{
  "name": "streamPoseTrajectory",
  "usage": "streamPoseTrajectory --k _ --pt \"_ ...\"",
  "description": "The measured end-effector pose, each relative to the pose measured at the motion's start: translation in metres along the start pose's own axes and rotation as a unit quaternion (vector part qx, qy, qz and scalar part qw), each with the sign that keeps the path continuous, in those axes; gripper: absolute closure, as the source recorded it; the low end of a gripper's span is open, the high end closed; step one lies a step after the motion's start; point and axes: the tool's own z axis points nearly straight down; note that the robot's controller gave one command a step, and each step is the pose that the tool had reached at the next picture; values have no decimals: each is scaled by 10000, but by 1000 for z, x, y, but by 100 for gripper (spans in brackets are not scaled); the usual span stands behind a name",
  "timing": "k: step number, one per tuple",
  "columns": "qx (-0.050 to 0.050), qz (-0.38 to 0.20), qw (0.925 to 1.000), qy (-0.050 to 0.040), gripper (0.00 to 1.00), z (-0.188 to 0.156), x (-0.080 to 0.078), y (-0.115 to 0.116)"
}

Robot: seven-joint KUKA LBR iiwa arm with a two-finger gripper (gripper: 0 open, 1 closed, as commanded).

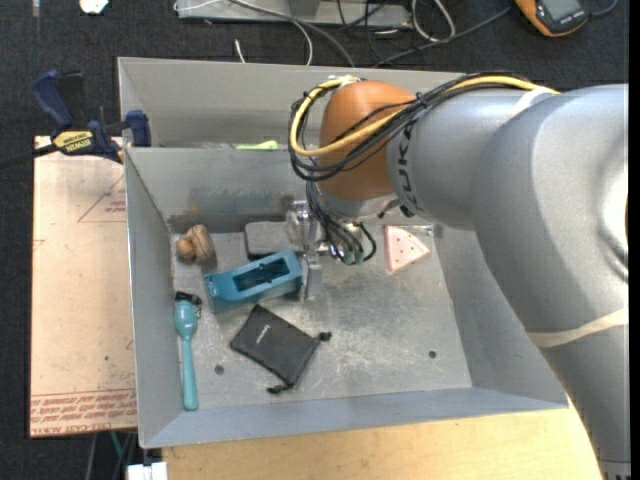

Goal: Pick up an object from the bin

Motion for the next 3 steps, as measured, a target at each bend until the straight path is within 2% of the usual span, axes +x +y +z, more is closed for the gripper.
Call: streamPoseTrajectory --k 1,2,3 --pt "-33 -174 9998 -16 0 -4 2 23" --pt "-24 -54 9999 -81 0 -3 26 51" --pt "-53 253 9995 -173 100 -6 44 53"
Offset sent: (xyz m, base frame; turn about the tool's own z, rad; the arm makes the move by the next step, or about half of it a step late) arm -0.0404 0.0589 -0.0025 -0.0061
